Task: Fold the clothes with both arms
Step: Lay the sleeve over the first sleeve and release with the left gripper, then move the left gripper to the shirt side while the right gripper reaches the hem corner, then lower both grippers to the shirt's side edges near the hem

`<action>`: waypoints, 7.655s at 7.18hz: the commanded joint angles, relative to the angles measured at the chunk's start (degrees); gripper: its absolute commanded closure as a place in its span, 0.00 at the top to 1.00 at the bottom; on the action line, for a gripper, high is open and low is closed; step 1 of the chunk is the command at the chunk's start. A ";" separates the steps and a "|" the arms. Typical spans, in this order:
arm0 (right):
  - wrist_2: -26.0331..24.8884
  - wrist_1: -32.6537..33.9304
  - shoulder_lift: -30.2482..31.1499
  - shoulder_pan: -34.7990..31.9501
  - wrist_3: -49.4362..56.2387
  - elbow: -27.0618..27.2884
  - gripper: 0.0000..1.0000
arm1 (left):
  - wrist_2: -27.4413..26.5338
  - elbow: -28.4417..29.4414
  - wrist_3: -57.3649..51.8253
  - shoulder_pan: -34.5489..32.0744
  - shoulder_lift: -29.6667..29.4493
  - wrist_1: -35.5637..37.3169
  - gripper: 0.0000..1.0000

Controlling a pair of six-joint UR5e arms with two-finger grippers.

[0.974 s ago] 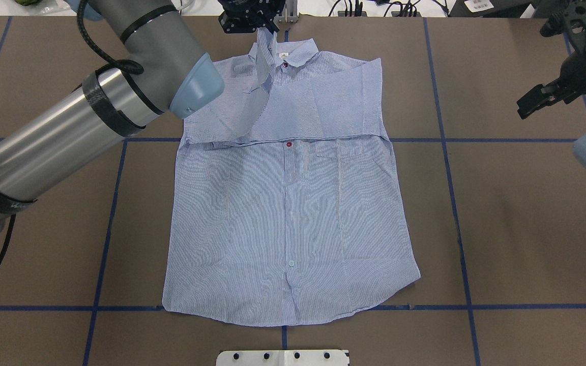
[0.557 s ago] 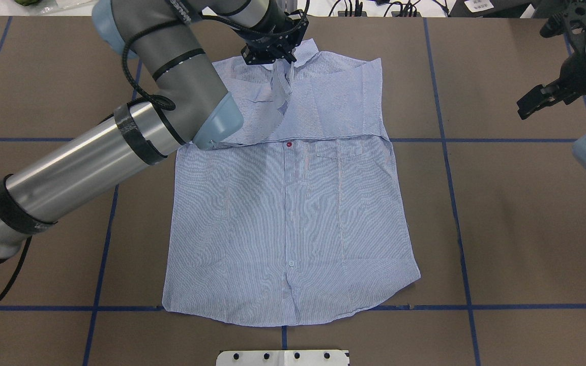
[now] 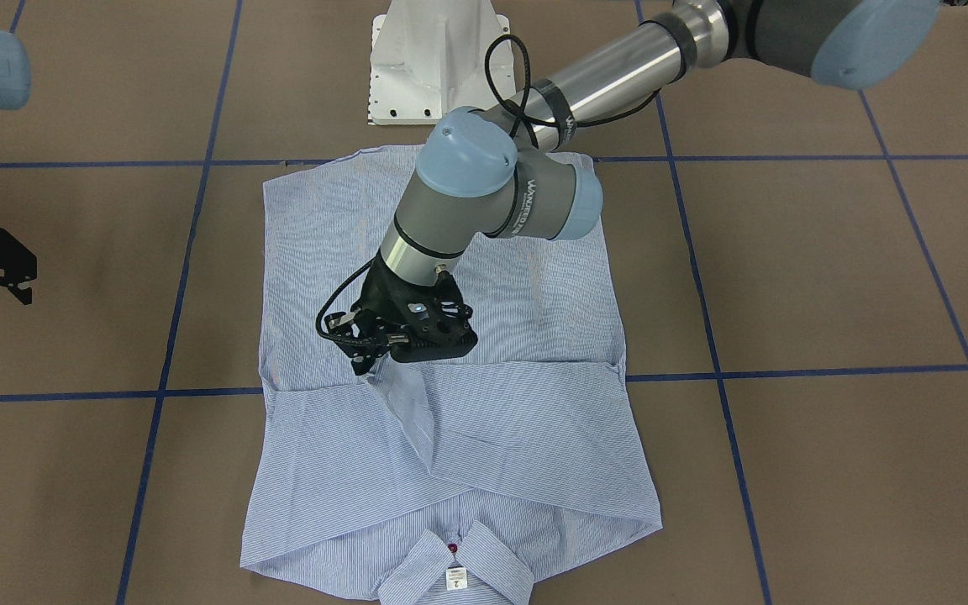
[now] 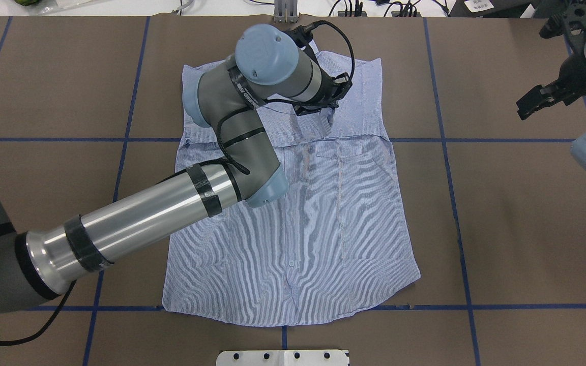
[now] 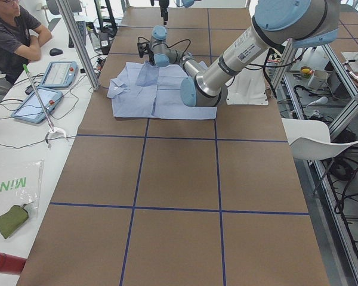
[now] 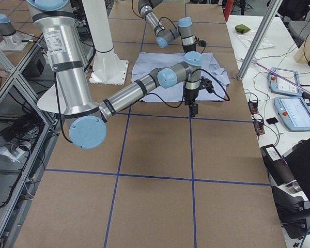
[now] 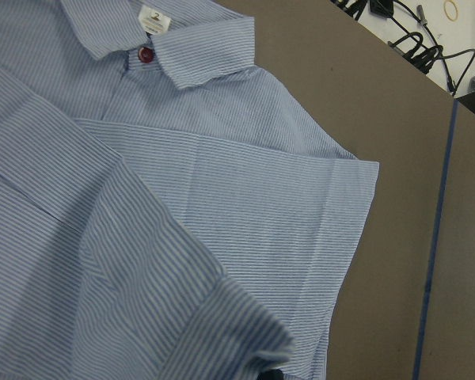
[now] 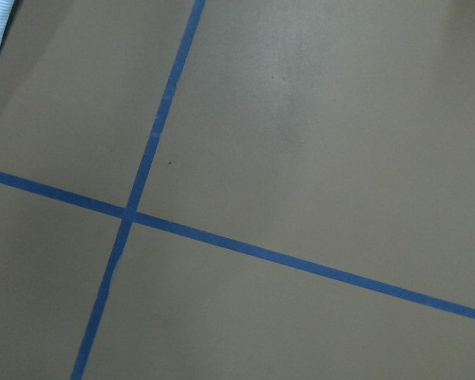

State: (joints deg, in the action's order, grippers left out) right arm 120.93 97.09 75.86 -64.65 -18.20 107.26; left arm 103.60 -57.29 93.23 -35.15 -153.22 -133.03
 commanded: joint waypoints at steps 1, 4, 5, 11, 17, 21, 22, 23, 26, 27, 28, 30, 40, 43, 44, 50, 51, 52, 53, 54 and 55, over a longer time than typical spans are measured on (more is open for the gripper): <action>0.01 -0.06 0.07 -0.04 0.00 -0.12 1.00 | -2.70 3.59 -0.32 1.66 -0.94 -4.77 0.52; 0.01 0.03 0.07 -0.04 0.00 -0.73 1.00 | -2.61 0.35 -0.41 2.10 -0.51 -10.32 1.00; 0.09 0.03 -0.01 0.05 -0.95 -0.73 1.00 | -2.44 -0.80 -0.59 2.01 0.46 -10.14 1.00; -0.70 -18.61 10.13 12.67 -31.21 7.52 1.00 | 1.17 -40.72 -4.35 0.17 24.54 17.08 0.99; -11.41 -21.60 11.16 38.52 -55.19 11.84 0.98 | 0.56 -55.13 -13.86 -0.19 36.24 24.05 0.99; -10.63 -21.77 6.96 40.48 -54.84 5.90 0.81 | -0.32 -55.04 -13.86 -0.10 36.24 24.05 0.99; -10.45 -21.77 6.15 40.57 -54.93 5.34 0.77 | -0.32 -55.21 -13.86 -0.10 36.24 24.05 0.99; -10.45 -21.68 6.23 40.57 -54.93 5.33 0.75 | -0.41 -55.13 -13.86 -0.10 36.24 24.05 0.99; -10.02 -21.51 7.02 40.48 -55.02 5.42 0.73 | -1.03 -55.13 -13.86 -0.10 36.24 24.05 0.99; -9.06 -21.33 7.02 40.57 -55.10 5.33 0.66 | -1.03 -55.13 -13.86 -0.10 36.24 24.05 0.99; -8.61 -21.24 7.02 40.65 -55.10 5.42 0.63 | -1.03 -55.13 -13.86 -0.19 36.15 24.05 0.99; -8.08 -21.07 7.10 40.65 -55.10 5.42 0.60 | -1.11 -55.13 -13.86 -0.19 36.15 24.05 0.99; -6.59 -21.06 7.54 41.01 -57.21 5.42 0.00 | -1.12 -56.27 -13.86 -0.98 36.24 24.05 0.99; -7.37 -21.07 6.93 41.09 -57.30 7.88 0.00 | -1.03 -57.14 -13.86 -0.98 41.13 24.14 0.99; -7.64 -21.24 7.02 41.01 -57.30 7.97 0.00 | -1.11 -57.49 -13.77 -0.37 43.68 24.14 0.99; -8.17 -21.33 6.23 41.18 -59.41 8.14 0.00 | -5.94 -57.76 -8.17 17.01 54.78 24.22 0.99; -8.25 -21.42 6.14 41.36 -59.41 8.23 0.00 | -6.38 -57.76 -7.80 18.17 55.48 24.23 0.99; -8.26 -21.42 6.14 41.36 -59.41 8.32 0.00 | -6.39 -57.68 -6.32 19.57 55.57 24.23 0.96; -8.26 -21.42 6.05 41.36 -59.41 8.41 0.00 | -6.39 -57.67 -3.95 20.63 55.49 24.23 0.77; -8.17 -21.42 5.79 41.36 -59.41 8.32 0.00 | -6.39 -57.76 -3.67 20.90 55.49 24.23 0.66; -8.17 -21.42 5.79 41.36 -59.41 8.23 0.00 | -6.39 -57.76 -3.66 21.08 55.49 24.31 0.62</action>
State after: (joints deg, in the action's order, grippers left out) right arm 112.73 75.67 81.75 -23.30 -77.61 115.57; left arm 97.22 -115.01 89.10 -14.50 -97.75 -108.79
